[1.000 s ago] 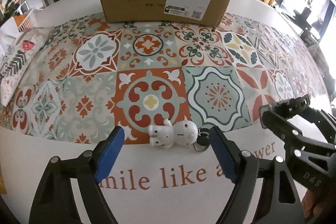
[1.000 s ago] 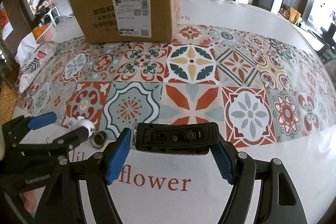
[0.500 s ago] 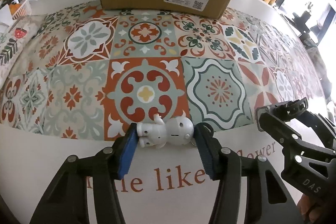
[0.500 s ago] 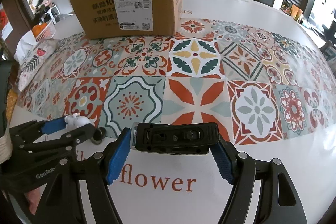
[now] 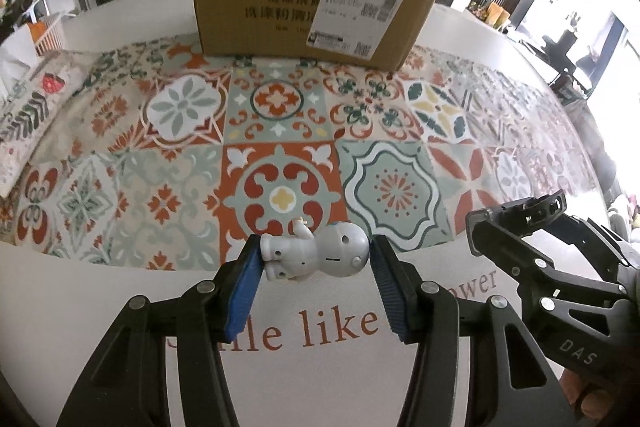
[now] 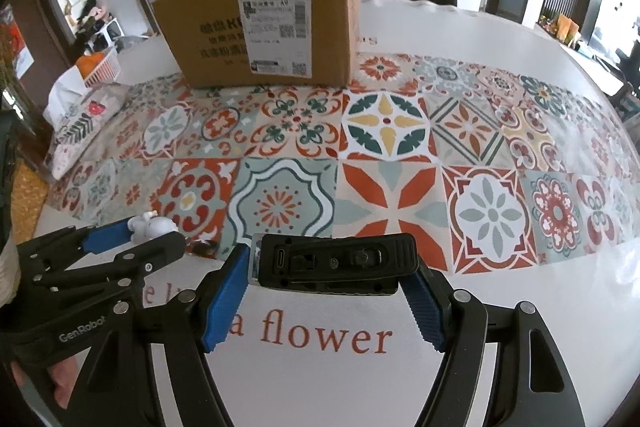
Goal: Organize rigid objects
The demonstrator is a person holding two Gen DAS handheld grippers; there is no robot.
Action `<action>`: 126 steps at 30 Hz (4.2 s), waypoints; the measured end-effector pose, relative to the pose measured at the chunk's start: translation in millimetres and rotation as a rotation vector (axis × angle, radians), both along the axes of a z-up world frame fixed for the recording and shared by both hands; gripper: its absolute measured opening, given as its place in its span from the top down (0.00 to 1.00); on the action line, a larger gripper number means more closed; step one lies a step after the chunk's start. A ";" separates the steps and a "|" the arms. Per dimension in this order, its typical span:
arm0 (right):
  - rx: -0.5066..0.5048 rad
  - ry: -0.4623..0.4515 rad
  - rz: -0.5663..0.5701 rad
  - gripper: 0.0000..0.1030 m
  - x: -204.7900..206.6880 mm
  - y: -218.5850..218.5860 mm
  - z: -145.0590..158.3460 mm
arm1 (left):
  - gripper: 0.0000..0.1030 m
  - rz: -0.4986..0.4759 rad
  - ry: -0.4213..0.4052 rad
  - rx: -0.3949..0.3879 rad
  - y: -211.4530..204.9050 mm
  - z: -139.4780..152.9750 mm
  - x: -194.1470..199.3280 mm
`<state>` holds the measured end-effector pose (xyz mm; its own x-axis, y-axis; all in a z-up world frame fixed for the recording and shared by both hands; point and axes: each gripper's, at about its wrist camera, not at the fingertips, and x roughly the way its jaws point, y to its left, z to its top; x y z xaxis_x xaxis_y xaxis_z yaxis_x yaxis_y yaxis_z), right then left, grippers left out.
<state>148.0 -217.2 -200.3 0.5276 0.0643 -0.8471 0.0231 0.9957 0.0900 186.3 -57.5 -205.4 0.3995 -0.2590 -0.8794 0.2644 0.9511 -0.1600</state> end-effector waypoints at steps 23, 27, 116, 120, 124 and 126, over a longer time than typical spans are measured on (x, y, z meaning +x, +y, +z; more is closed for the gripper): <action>0.024 -0.178 0.014 0.29 6.3 21.9 86.3 | 0.48 0.040 -0.206 -0.029 25.1 96.6 8.0; 0.018 -0.213 0.024 0.29 10.0 25.3 100.6 | 0.48 0.046 -0.237 -0.029 27.3 111.8 12.3; -0.052 -0.005 0.055 0.24 273.4 4.3 114.2 | 0.29 0.027 -0.153 0.136 -2.9 137.9 248.5; -0.087 -0.054 0.017 0.21 256.5 3.1 126.6 | 0.18 0.066 -0.215 0.163 1.8 154.4 229.9; -0.111 -0.115 -0.039 0.19 232.8 -2.4 146.4 | 0.11 0.107 -0.284 0.167 7.6 174.6 204.2; -0.130 -0.152 -0.062 0.17 217.7 -3.1 158.7 | 0.06 0.120 -0.314 0.169 8.8 184.3 191.7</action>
